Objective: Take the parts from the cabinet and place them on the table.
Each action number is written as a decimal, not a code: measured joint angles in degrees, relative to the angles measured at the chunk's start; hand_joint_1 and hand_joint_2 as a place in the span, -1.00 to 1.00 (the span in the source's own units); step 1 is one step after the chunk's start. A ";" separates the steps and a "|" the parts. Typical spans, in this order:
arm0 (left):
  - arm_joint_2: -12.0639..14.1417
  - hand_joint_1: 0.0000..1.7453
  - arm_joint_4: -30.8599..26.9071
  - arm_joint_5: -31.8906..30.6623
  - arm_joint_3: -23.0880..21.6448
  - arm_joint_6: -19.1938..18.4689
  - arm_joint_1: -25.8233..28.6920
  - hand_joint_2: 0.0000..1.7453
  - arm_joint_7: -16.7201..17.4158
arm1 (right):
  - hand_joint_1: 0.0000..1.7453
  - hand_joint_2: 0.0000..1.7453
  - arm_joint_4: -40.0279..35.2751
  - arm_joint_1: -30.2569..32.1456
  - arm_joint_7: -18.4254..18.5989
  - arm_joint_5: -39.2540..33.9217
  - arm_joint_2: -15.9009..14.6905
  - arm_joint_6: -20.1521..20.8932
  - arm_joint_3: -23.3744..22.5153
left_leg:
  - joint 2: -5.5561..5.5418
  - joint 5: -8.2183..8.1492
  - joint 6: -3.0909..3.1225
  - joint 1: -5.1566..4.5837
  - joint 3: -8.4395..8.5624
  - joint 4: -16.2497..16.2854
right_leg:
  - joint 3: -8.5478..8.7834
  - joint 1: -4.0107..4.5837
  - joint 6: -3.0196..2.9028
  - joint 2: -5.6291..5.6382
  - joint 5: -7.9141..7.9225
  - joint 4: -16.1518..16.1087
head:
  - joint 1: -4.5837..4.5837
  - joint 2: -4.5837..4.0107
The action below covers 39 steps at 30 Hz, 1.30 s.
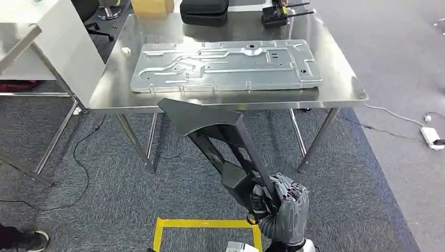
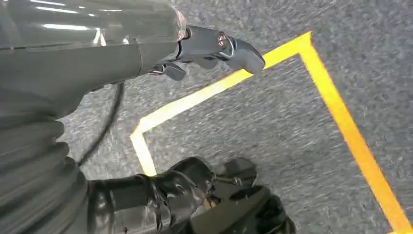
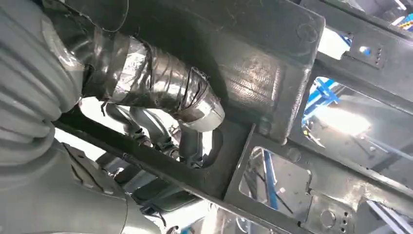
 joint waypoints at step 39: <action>-0.46 -1.00 0.02 -1.38 -0.28 -0.94 -1.11 1.00 0.85 | 1.00 1.00 -1.00 -6.78 2.62 2.47 -1.16 0.02 0.52 | -0.11 1.29 1.05 0.80 3.06 -1.88 | -8.19 -1.40 3.01 -0.16 -6.76 15.75 | 0.11 0.00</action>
